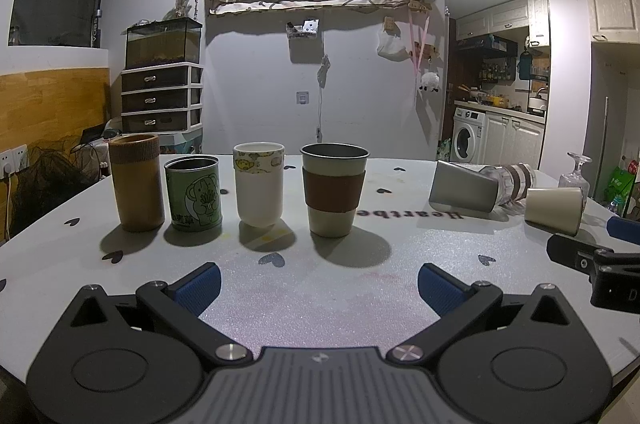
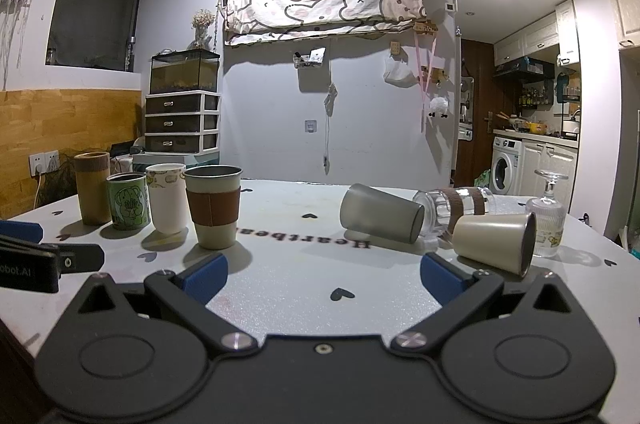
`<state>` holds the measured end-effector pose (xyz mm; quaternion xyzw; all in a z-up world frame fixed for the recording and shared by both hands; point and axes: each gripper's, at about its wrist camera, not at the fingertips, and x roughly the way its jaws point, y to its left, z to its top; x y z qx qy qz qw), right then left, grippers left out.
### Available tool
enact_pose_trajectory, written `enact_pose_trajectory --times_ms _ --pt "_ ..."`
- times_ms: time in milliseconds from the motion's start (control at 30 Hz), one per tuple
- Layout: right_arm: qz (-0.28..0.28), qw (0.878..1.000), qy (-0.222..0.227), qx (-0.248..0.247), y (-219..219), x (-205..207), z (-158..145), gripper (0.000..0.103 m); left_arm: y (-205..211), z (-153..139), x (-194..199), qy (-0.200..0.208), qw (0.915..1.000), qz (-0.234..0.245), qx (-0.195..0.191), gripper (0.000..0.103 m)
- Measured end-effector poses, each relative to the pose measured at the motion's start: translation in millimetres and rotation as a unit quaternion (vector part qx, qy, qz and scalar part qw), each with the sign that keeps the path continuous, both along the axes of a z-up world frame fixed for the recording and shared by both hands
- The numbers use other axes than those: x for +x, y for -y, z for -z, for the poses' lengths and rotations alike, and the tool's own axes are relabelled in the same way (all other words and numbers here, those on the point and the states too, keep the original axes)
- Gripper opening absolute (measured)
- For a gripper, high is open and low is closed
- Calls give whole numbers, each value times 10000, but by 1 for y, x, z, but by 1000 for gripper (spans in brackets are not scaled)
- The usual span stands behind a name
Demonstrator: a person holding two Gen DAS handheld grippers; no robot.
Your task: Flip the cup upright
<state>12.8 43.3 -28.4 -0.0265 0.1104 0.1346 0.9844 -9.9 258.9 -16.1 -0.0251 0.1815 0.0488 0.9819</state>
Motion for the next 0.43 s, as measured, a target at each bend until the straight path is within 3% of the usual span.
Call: enact_pose_trajectory --times_ms 433 --pt "-2 10000 11 -4 0 0 0 103 0 1 1 -9 10000 -5 -2 103"
